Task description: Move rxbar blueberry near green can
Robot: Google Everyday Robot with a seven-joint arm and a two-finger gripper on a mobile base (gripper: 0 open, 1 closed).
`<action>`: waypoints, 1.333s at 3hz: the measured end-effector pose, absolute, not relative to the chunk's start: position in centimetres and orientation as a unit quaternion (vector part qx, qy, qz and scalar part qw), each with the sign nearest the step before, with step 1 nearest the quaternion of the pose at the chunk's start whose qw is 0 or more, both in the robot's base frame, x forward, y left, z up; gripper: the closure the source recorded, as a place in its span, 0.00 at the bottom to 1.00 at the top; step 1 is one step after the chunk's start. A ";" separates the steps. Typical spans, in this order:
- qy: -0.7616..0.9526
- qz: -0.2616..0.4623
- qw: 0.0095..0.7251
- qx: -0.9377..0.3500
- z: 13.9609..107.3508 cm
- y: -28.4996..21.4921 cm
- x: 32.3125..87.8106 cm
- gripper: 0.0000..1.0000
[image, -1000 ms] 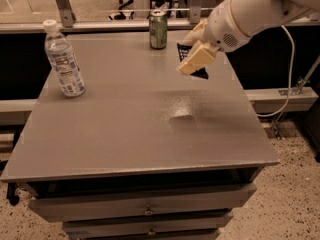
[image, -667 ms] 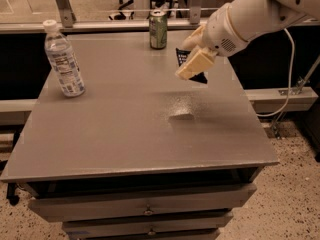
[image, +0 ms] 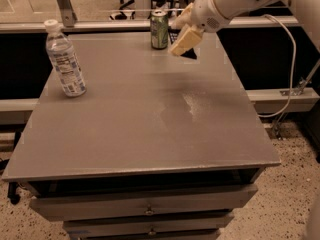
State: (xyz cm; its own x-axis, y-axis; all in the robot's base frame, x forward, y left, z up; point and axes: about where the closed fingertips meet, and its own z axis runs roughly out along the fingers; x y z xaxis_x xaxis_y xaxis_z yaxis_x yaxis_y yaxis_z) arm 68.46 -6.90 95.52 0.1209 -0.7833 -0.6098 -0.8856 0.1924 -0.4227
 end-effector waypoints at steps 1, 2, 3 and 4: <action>0.653 0.045 0.415 -0.632 96.0 -5.8 74.2 1.00; 0.664 0.015 0.433 -0.610 96.9 -7.0 78.8 1.00; 0.680 -0.005 0.446 -0.582 96.9 -8.6 81.8 1.00; 0.691 -0.005 0.448 -0.567 95.9 -8.8 83.5 1.00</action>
Offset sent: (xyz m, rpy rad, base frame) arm 0.1719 -0.0276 0.0405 -0.0042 -0.1716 -0.1815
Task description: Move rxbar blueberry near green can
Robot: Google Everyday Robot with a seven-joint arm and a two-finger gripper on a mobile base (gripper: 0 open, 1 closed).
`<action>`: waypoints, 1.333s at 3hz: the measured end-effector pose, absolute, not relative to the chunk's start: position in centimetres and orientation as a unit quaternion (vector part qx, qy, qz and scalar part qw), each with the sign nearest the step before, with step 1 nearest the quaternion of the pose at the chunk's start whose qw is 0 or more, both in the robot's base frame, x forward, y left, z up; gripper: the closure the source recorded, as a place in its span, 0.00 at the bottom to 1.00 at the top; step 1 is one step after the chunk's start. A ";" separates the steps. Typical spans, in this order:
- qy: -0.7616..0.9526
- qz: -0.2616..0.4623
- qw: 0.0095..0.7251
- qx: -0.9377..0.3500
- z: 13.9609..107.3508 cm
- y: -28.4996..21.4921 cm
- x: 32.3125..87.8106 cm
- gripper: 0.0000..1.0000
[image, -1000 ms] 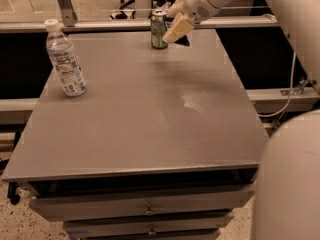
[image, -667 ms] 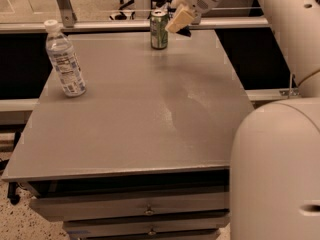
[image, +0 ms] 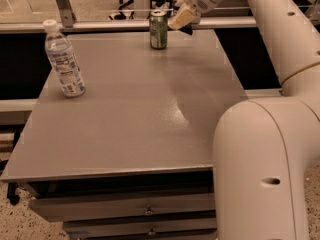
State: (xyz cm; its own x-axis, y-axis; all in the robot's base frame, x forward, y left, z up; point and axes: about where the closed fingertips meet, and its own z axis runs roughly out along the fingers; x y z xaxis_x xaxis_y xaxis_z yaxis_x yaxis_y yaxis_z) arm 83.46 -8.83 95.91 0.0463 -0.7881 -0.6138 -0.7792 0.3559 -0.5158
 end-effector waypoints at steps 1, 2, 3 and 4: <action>0.701 0.008 0.441 -0.561 93.8 -8.4 84.3 1.00; 0.715 0.015 0.429 -0.552 91.7 -8.7 84.8 1.00; 0.727 0.017 0.422 -0.541 90.3 -9.3 85.1 0.82; 0.735 0.016 0.418 -0.534 89.7 -9.8 85.1 0.59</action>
Offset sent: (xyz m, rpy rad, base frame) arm 0.0170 -0.0080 -0.0619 0.0266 0.1045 -0.0665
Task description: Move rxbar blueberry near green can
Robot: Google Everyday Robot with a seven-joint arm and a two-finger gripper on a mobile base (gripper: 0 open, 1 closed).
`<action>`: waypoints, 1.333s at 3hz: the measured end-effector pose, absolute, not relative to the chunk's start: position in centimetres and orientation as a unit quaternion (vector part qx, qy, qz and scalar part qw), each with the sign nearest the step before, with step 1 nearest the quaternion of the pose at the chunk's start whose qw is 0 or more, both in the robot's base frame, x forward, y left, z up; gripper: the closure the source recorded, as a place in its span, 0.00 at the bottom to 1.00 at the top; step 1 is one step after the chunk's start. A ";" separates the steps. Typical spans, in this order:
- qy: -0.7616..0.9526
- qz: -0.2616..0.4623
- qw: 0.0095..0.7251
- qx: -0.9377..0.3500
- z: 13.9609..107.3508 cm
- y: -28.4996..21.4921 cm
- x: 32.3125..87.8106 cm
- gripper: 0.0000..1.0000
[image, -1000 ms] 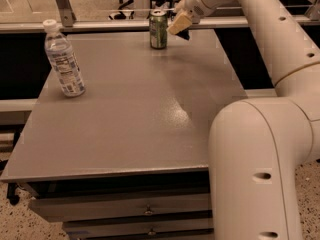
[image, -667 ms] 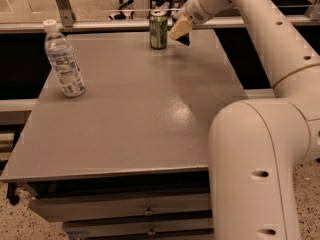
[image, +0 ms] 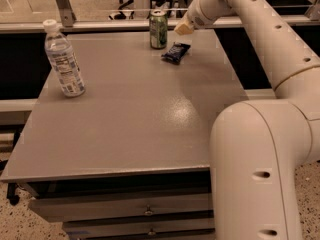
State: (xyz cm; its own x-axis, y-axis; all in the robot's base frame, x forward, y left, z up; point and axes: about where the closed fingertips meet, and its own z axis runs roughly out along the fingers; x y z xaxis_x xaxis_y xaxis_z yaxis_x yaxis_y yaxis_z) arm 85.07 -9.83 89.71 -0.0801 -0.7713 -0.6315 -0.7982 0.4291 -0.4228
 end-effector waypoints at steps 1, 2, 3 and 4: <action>0.736 0.016 0.418 -0.532 89.7 -10.0 84.8 0.36; 0.741 0.018 0.425 -0.521 90.5 -11.4 83.7 0.12; 0.739 0.038 0.438 -0.510 91.9 -14.1 80.8 0.00; 0.729 0.061 0.463 -0.501 93.5 -17.6 76.9 0.00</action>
Offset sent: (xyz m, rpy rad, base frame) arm -0.0381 -0.0395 0.0241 0.0455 -0.0180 -0.0595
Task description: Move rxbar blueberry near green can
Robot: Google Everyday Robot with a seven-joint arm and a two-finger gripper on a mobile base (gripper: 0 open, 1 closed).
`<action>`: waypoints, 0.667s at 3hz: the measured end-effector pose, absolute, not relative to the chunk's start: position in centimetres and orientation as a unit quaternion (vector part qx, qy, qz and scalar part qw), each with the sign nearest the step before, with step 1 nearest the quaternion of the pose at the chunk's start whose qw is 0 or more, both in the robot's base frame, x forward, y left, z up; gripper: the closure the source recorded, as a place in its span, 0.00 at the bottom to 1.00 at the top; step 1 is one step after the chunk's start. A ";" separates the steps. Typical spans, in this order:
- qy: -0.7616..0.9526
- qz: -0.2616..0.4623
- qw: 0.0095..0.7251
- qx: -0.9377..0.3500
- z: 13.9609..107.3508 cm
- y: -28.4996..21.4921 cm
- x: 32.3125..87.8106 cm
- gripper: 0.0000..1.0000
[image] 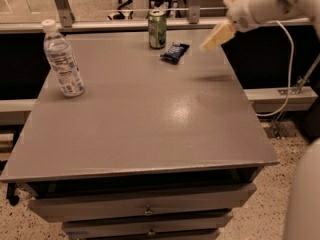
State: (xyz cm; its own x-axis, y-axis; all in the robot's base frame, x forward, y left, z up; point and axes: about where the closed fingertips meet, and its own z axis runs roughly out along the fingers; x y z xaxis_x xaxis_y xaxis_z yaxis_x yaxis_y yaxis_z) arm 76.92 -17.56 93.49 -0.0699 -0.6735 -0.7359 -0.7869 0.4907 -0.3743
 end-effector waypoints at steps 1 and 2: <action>0.722 0.082 0.488 -0.483 94.5 -22.1 72.3 0.00; 0.728 0.079 0.489 -0.474 94.3 -23.6 71.8 0.00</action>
Offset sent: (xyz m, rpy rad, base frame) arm -0.0384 -0.0373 0.0089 0.0618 -0.0174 -0.0021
